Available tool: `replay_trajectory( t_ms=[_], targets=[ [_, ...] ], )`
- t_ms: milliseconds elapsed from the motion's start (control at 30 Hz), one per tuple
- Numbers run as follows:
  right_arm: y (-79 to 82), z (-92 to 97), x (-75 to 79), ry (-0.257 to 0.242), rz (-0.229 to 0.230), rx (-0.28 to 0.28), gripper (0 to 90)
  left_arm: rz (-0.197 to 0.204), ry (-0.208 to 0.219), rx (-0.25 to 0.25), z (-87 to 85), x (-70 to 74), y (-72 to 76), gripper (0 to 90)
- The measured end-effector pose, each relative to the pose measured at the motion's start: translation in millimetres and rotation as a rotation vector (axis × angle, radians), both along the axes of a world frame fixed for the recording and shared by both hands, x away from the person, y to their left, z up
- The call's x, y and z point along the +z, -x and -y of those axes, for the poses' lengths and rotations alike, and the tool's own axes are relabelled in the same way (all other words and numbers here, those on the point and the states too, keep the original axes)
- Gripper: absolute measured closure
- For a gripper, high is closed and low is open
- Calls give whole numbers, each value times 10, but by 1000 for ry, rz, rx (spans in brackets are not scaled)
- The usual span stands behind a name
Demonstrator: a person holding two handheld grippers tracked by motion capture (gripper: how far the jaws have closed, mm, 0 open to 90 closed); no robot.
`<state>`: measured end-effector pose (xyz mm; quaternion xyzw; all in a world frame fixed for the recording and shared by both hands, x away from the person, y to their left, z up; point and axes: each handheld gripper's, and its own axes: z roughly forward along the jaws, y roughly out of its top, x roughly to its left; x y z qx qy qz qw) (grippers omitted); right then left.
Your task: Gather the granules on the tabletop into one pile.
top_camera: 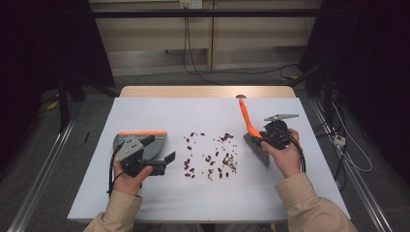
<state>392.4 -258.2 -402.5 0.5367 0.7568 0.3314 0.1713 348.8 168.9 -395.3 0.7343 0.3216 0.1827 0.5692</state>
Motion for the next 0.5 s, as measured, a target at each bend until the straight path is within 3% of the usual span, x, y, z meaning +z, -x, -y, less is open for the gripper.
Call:
replay_trajectory(
  t_ms=[500],
  targets=[
    [125,75,-87,48,-36,10,703,-5,0,-2,-8,-13,-28,40]
  ],
)
